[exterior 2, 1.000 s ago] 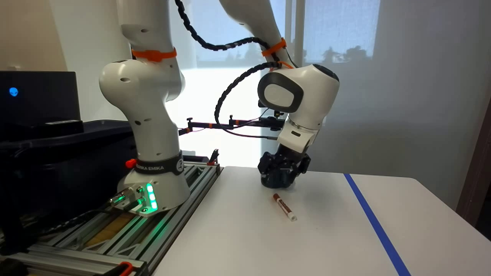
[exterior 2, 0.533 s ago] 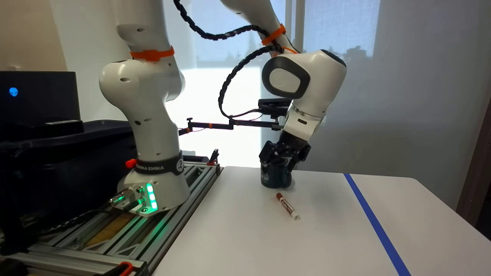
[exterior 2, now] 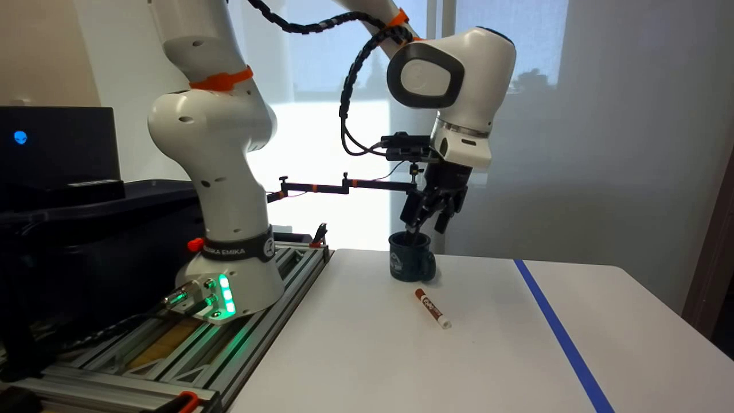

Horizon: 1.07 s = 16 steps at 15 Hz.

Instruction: Put the marker on the table

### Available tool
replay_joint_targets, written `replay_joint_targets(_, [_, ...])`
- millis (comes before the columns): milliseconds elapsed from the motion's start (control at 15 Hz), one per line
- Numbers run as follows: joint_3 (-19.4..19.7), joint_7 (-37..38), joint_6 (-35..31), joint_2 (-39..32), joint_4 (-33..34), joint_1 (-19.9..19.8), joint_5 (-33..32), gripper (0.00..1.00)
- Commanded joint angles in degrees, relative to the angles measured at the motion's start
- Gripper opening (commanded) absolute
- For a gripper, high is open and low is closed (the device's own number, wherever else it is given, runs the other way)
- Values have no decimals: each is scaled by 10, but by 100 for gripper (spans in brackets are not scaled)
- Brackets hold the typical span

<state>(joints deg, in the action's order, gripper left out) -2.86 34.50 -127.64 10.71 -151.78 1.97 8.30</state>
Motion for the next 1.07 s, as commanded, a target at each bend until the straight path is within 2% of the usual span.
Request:
replay_joint_targets(0, [-2, -67, 8, 89, -33, -8, -22, 100])
replay_joint_targets(67, [-8, -37, 2, 30, -5, -10, -5, 100])
replay_joint_targets(333, [-9, -64, 2, 68, -21, -13, -6, 100])
replay_joint_targets(1000, [-9, -67, 2, 69, -25, -13, -7, 100])
